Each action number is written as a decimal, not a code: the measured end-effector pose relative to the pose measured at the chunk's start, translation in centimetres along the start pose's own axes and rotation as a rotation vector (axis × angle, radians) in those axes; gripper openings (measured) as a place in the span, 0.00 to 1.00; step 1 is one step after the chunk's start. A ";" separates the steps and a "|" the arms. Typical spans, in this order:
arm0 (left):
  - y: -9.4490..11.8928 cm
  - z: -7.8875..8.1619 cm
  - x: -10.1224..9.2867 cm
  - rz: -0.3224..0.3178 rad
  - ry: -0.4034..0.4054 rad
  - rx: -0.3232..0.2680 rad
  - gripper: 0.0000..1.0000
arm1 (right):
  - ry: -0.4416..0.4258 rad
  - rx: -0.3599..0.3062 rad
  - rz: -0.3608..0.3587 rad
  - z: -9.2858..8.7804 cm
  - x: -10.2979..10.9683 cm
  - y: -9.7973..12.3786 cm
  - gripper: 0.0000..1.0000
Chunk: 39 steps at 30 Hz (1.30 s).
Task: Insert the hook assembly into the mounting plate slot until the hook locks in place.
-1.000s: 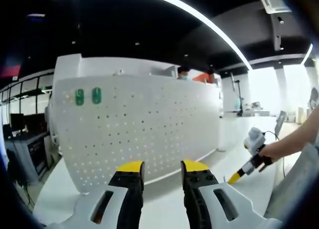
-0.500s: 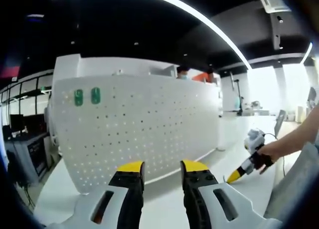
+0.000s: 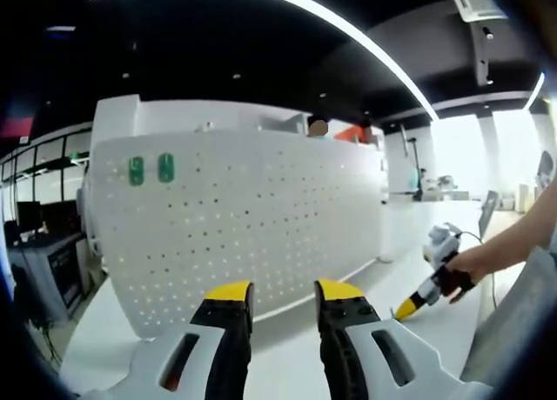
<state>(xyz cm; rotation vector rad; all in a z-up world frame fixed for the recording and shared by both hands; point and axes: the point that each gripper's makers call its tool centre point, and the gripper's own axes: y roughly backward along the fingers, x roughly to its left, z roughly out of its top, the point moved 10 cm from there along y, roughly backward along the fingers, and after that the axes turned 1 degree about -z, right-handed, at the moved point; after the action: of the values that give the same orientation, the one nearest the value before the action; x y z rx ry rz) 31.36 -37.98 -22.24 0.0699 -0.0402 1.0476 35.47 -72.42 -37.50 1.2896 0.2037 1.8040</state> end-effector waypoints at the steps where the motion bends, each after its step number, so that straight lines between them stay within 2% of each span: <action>1: 0.0 0.0 0.0 0.000 0.000 0.001 0.30 | 0.001 0.003 0.002 0.0 0.0 0.0 0.01; 11: -0.1 -0.1 -0.4 -0.019 -0.004 0.007 0.28 | -0.017 0.017 0.031 -0.4 0.4 0.1 0.00; 21: -0.4 -0.2 -1.0 -0.060 -0.012 0.022 0.26 | 0.014 0.013 0.046 -0.2 0.9 0.2 0.00; 26: -0.6 -0.4 -1.5 -0.098 -0.009 0.038 0.22 | 0.025 0.004 0.066 0.2 1.9 0.3 0.00; 39: -1.5 -1.5 -3.5 -0.224 0.005 0.111 0.23 | 0.112 -0.021 0.143 1.6 5.5 0.2 0.00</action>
<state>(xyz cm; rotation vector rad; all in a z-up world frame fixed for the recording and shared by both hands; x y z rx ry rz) 30.90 -41.60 -23.98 0.1682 0.0297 0.8256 36.30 -69.04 -32.90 1.2162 0.1570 1.9969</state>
